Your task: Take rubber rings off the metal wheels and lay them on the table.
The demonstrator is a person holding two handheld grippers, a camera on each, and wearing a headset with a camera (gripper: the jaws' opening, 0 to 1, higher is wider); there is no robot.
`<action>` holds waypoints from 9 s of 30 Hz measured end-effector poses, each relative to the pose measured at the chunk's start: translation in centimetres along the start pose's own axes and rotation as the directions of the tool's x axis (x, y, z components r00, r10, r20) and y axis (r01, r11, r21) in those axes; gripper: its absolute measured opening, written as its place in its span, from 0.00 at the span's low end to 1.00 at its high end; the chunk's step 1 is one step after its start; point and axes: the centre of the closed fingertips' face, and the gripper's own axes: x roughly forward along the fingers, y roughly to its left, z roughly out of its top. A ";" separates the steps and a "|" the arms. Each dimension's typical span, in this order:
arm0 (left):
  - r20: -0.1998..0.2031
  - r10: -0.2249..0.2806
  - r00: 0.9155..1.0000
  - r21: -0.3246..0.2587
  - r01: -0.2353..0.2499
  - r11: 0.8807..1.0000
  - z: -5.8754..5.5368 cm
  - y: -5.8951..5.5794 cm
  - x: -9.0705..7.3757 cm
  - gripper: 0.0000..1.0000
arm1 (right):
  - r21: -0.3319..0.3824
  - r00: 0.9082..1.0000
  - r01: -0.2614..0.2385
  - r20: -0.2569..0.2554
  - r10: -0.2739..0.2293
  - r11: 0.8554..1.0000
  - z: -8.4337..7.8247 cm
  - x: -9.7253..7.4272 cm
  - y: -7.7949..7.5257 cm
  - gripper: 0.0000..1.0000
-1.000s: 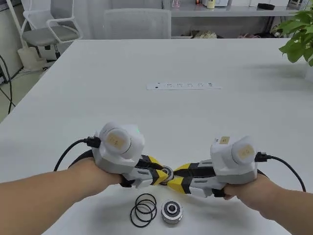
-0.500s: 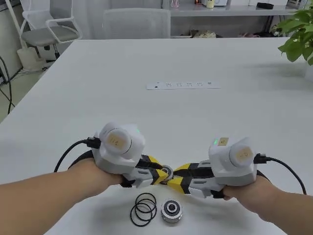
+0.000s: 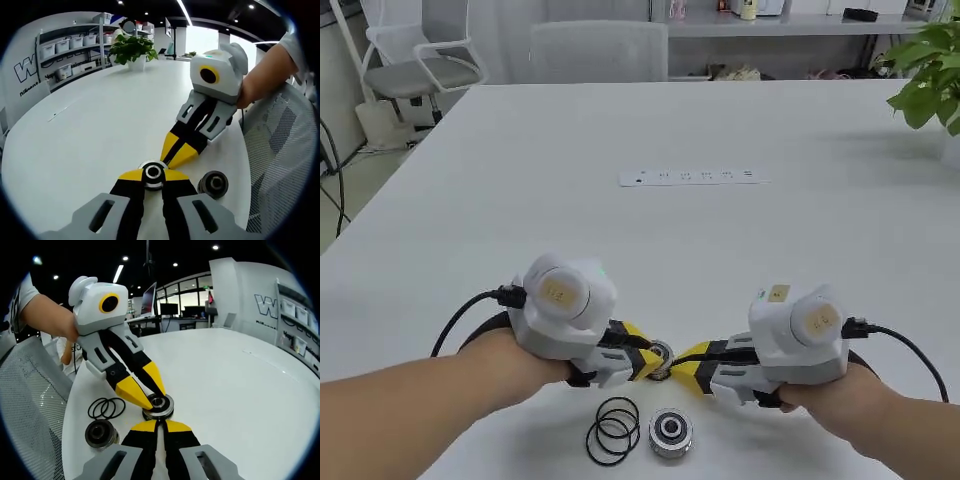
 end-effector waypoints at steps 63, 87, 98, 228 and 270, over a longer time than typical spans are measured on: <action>-0.012 0.044 0.999 0.005 -0.044 0.999 0.0 -0.1 0.0 0.08 | 0.190 0.996 0.006 0.091 -0.024 0.982 1.5 -0.7 -0.9 0.00; -0.016 0.051 0.999 0.015 -0.051 0.999 0.0 -0.1 0.0 0.08 | 0.186 0.997 0.003 0.079 -0.018 0.983 1.7 -0.6 -0.8 0.00; -0.014 0.053 0.999 0.018 -0.052 0.998 0.0 -0.1 0.0 0.08 | 0.175 0.996 -0.020 0.087 0.005 0.984 1.9 -0.5 -0.3 0.00; 0.174 0.006 0.985 -0.079 0.008 0.997 0.1 -2.2 -10.3 0.64 | 0.158 0.963 -0.190 0.224 0.152 0.969 6.0 -1.4 4.1 0.00; 0.140 0.034 0.990 -0.096 -0.020 0.995 -2.8 -1.9 -11.7 0.67 | 0.178 0.967 -0.248 0.101 0.233 0.952 3.3 0.7 6.1 0.00</action>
